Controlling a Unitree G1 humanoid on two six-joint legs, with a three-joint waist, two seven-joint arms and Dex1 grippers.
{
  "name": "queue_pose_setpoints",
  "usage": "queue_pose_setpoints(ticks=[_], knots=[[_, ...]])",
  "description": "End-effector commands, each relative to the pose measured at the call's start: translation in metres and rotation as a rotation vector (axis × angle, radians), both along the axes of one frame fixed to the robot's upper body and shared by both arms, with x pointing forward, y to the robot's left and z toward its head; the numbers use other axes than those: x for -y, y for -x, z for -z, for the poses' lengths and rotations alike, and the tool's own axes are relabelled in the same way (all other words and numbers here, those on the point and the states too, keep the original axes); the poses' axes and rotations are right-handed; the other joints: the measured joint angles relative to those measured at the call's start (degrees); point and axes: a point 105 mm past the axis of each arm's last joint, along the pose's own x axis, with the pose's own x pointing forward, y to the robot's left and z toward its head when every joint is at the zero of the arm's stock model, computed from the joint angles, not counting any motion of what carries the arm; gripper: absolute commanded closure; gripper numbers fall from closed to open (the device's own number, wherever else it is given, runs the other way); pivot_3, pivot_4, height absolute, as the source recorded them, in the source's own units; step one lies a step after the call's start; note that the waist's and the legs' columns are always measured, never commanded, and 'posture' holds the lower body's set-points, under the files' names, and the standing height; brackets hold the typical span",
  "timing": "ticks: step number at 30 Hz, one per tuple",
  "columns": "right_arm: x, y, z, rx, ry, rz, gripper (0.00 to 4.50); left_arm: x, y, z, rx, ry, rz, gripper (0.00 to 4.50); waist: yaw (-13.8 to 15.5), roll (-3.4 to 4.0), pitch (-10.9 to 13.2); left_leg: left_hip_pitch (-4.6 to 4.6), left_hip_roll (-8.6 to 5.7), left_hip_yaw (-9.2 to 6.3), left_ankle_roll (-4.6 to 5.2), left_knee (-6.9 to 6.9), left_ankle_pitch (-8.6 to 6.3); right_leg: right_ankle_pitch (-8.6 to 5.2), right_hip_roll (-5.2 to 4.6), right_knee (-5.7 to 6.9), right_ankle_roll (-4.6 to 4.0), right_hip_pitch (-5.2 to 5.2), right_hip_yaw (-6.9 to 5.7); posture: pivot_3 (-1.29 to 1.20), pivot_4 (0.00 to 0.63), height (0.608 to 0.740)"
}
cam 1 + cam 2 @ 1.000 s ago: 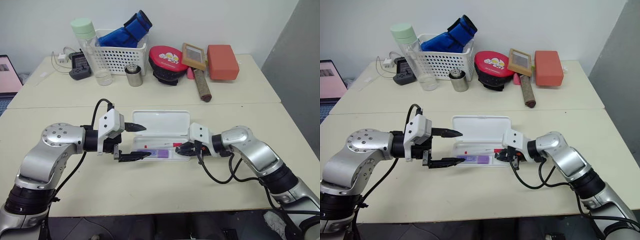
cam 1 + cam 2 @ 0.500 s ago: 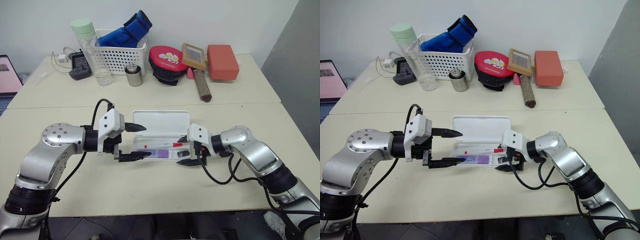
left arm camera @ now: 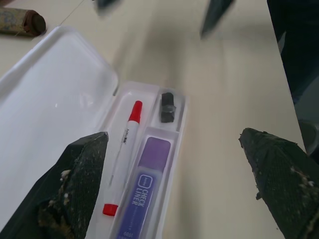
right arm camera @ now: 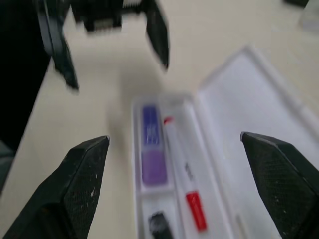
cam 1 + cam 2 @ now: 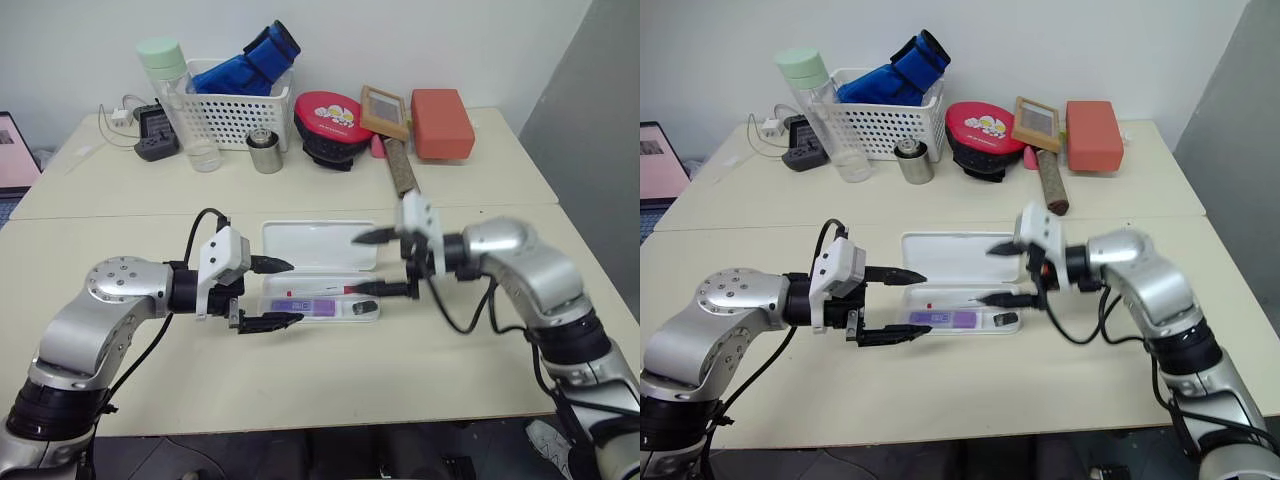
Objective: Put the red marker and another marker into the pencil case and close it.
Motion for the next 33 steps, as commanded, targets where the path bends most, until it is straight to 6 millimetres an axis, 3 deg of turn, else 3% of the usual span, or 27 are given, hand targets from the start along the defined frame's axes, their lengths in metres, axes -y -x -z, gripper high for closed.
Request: queue_pose_setpoints(ticks=[1,4,11,16,23,33], knots=[[0.011,-0.039,-0.039,0.044,-0.107,0.144,0.52,0.016,0.015,0.013,-0.045,0.018,0.052,0.00,0.10,0.01,0.00,-0.01,0.02,-0.04,0.00,0.01,0.00,0.00,0.03,-0.02,0.00,0.02,-0.05,0.00,0.150,0.740],[0.013,-0.061,-0.043,0.045,-0.100,0.209,1.34,0.023,0.021,0.023,-0.082,0.034,0.061,0.00,0.22,0.02,0.00,0.08,-0.04,0.11,0.00,-0.03,0.00,0.01,-0.02,0.00,-0.01,0.04,0.06,0.00,0.150,0.740],[-0.002,-0.096,-0.023,0.048,0.009,0.278,3.09,0.022,0.016,0.050,-0.105,-0.016,0.030,0.00,0.19,0.04,0.01,0.00,-0.03,0.19,0.00,-0.04,0.00,0.01,-0.01,0.01,-0.02,-0.06,0.11,0.00,0.150,0.740],[-0.006,-0.109,-0.013,0.063,0.072,0.311,4.39,0.024,0.019,0.058,-0.157,0.003,0.020,1.01,0.14,0.05,0.01,-0.01,-0.02,0.17,0.00,-0.03,0.00,0.01,0.01,0.00,-0.02,-0.08,0.12,0.00,0.150,0.740],[-0.010,-0.117,0.000,0.057,0.126,0.317,4.50,0.023,0.012,0.072,-0.185,-0.021,-0.022,2.37,0.14,0.05,0.02,0.00,-0.03,0.17,0.00,-0.03,0.00,0.01,0.01,0.01,-0.02,-0.08,0.12,0.00,0.150,0.740],[-0.022,-0.107,0.015,0.055,0.205,0.212,4.50,0.029,-0.003,0.084,-0.171,-0.032,-0.076,4.40,0.05,0.05,0.02,0.01,-0.02,0.16,0.00,-0.03,0.00,0.01,0.01,0.03,-0.02,-0.08,0.12,0.00,0.150,0.740]])
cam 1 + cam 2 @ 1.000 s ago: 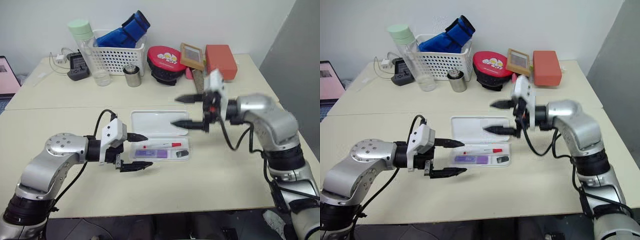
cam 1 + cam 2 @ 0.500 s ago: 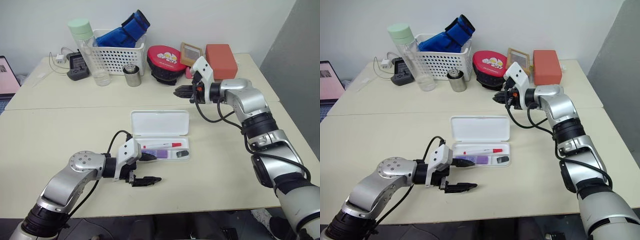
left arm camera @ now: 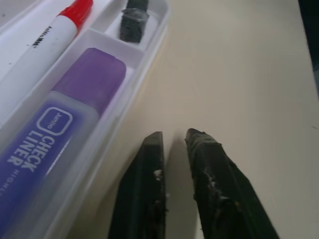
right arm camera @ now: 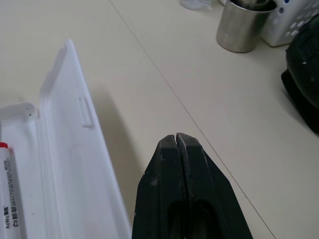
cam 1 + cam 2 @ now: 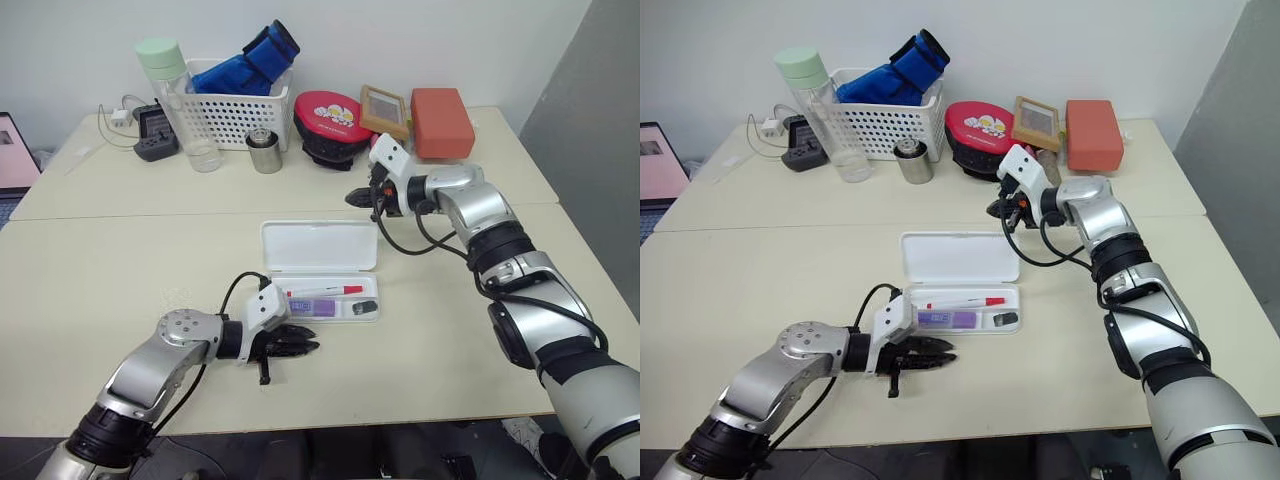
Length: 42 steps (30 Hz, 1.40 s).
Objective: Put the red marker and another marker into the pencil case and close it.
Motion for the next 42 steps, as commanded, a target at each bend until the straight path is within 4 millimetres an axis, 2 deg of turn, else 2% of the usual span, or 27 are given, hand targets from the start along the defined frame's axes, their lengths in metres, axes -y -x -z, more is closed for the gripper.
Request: queue_pose_setpoints(ticks=[1,12,20,27,32,36,40,42], knots=[[-0.010,0.005,-0.015,0.054,0.020,-0.065,4.50,0.006,-0.004,-0.007,0.060,0.009,0.007,4.46,0.01,0.00,0.00,-0.01,0.00,-0.01,0.00,0.00,0.00,0.00,0.00,0.00,0.00,0.00,-0.01,0.00,0.150,0.740],[-0.017,0.029,-0.008,0.037,0.057,-0.211,4.50,0.011,-0.002,-0.007,0.048,0.026,0.004,4.46,0.08,0.00,0.00,-0.01,-0.01,-0.04,0.00,0.00,0.00,0.00,-0.01,-0.02,0.00,0.00,-0.01,0.00,0.150,0.740],[-0.019,0.042,-0.006,0.035,0.065,-0.249,4.50,0.014,-0.007,-0.012,0.075,0.044,-0.012,4.46,0.07,0.00,0.00,-0.01,-0.01,-0.06,-0.01,0.00,0.00,0.00,-0.02,-0.01,0.00,0.00,-0.03,0.00,0.150,0.740],[-0.019,0.053,0.004,0.014,0.085,-0.272,4.50,0.017,-0.011,-0.016,0.109,0.058,-0.035,4.46,0.13,0.00,0.00,-0.01,-0.03,-0.09,-0.01,0.01,0.00,0.00,-0.04,-0.02,0.00,0.02,-0.06,0.00,0.150,0.740],[-0.017,0.045,-0.017,0.048,0.010,-0.228,4.50,0.018,-0.008,-0.014,0.095,0.052,-0.017,4.46,0.06,0.00,0.00,-0.01,-0.01,-0.10,-0.01,0.00,0.00,0.00,-0.03,-0.01,0.00,0.01,-0.06,0.00,0.150,0.740],[-0.011,0.024,-0.042,0.077,-0.075,-0.121,4.50,0.014,-0.013,-0.011,0.111,0.034,-0.043,4.46,0.08,0.00,0.00,0.00,-0.02,-0.08,-0.01,0.00,0.01,0.00,-0.03,0.00,0.00,0.00,-0.04,0.00,0.150,0.740],[-0.008,0.009,-0.036,0.062,-0.074,-0.041,4.50,0.016,-0.012,-0.012,0.112,0.040,-0.042,4.46,0.11,0.00,0.00,0.00,-0.02,-0.08,-0.02,-0.01,0.01,0.00,-0.04,-0.05,0.00,0.02,-0.05,0.00,0.150,0.740],[-0.004,0.000,-0.021,0.068,-0.010,0.005,4.50,0.016,-0.013,-0.012,0.113,0.040,-0.044,4.46,0.11,-0.01,0.00,0.00,-0.02,-0.07,-0.02,-0.01,0.01,0.00,-0.04,-0.05,0.00,0.02,-0.05,0.00,0.150,0.740]])
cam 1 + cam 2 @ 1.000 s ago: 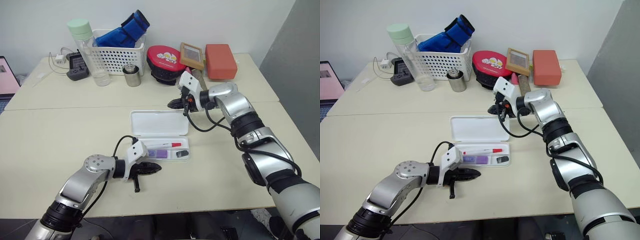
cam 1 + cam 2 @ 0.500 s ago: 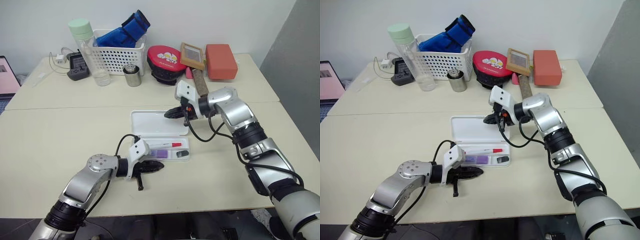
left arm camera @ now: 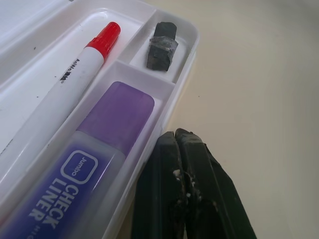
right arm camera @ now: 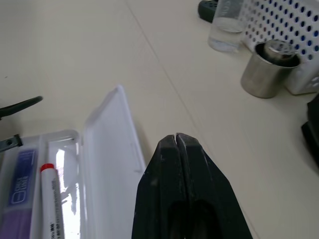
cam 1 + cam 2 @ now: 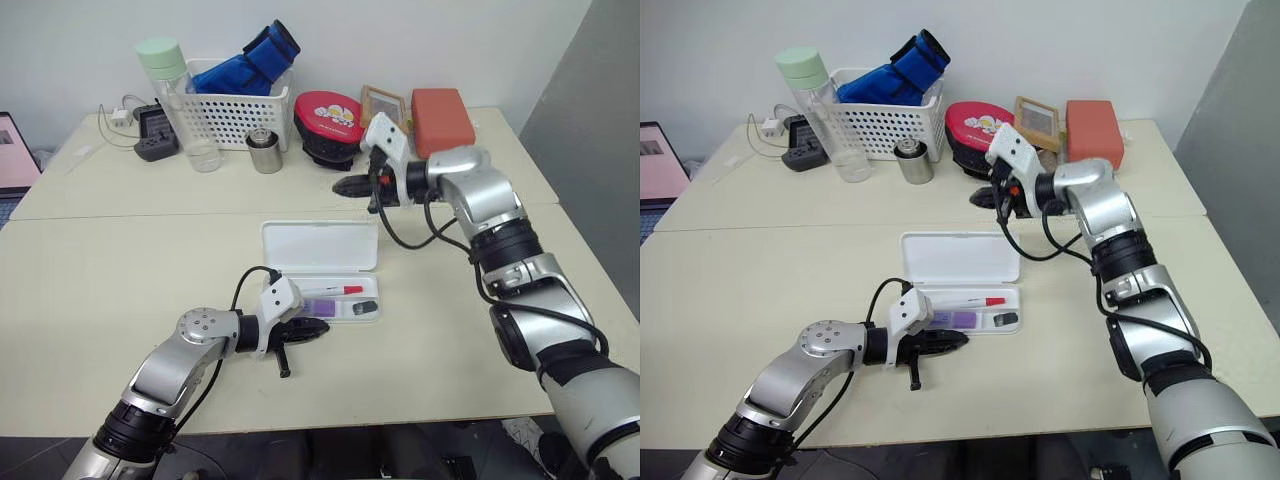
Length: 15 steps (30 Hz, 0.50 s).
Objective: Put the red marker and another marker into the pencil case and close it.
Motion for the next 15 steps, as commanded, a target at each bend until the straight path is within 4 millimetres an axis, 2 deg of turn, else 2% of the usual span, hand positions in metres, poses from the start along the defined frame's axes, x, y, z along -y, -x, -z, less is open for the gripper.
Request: queue_pose_setpoints(ticks=[1,7,11,15], knots=[[0.005,-0.012,0.018,0.019,0.075,0.055,4.50,0.002,-0.003,-0.008,0.041,0.011,0.000,4.46,-0.01,0.00,0.00,0.00,0.00,0.01,0.00,0.00,0.00,0.00,-0.01,0.01,0.00,0.00,0.00,0.00,0.150,0.740],[0.004,-0.014,0.041,0.006,0.169,0.042,4.50,0.001,-0.004,-0.007,0.044,0.005,-0.007,4.46,-0.11,0.01,0.00,0.00,-0.01,0.05,0.00,0.00,0.00,0.00,-0.01,0.02,0.00,-0.02,0.04,0.00,0.150,0.740],[0.001,-0.012,0.044,0.001,0.186,0.013,4.50,0.002,-0.002,-0.007,0.038,0.008,0.001,4.46,-0.11,0.00,0.00,0.01,-0.01,0.04,0.00,0.00,0.00,0.00,0.00,0.03,0.00,-0.01,0.04,0.00,0.150,0.740],[-0.005,0.000,0.041,-0.012,0.202,-0.093,4.50,0.001,-0.003,-0.006,0.036,0.008,-0.010,4.46,-0.11,0.01,0.00,0.02,0.00,0.04,0.00,0.00,0.00,0.00,0.00,0.03,0.00,-0.01,0.05,0.00,0.150,0.740]])
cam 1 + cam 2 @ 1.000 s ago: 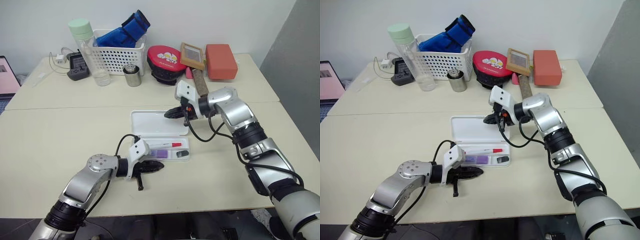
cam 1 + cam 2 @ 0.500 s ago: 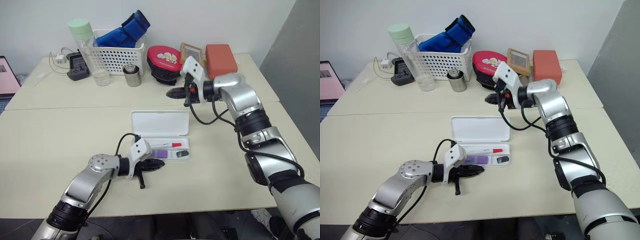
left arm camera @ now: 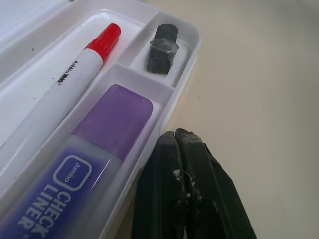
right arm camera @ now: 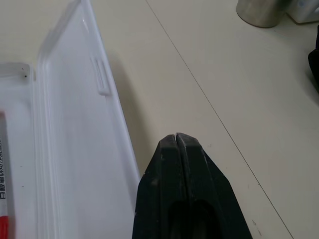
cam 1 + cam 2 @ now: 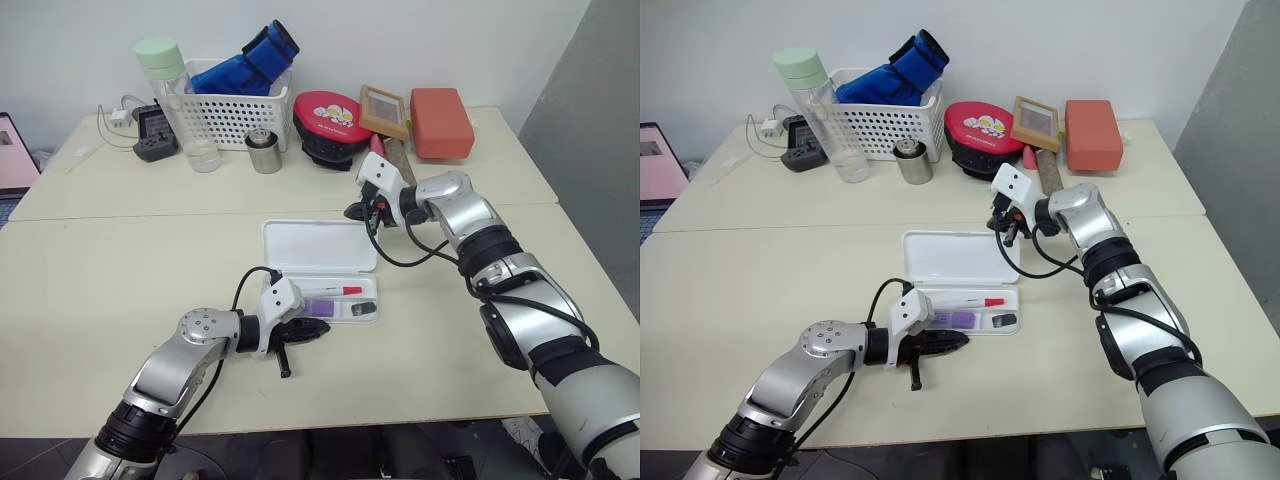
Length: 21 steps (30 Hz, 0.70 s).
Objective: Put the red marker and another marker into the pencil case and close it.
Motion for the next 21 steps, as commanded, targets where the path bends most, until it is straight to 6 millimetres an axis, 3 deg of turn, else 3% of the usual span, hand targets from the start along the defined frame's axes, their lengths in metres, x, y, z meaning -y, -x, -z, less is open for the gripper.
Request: queue_pose_setpoints(ticks=[1,10,21], knots=[[-0.013,0.015,-0.010,-0.004,0.015,-0.141,4.50,0.001,-0.003,-0.007,0.034,0.007,-0.010,4.46,0.00,0.00,0.00,0.00,0.00,0.00,0.00,0.00,0.00,0.00,0.00,0.00,0.00,0.00,0.00,0.00,0.150,0.740],[-0.017,0.033,-0.018,-0.009,0.030,-0.247,4.50,0.002,-0.003,-0.007,0.038,0.006,-0.009,4.46,0.08,0.00,0.00,-0.02,-0.01,-0.04,0.00,0.01,0.00,0.00,-0.01,0.00,0.00,0.00,-0.02,0.00,0.150,0.740],[-0.024,0.060,-0.002,-0.037,0.061,-0.328,4.50,0.004,-0.003,-0.008,0.050,0.011,-0.016,4.46,0.10,0.00,0.00,-0.02,-0.01,-0.07,0.00,0.01,0.00,0.00,-0.02,0.00,0.00,0.00,-0.05,0.00,0.150,0.740]])
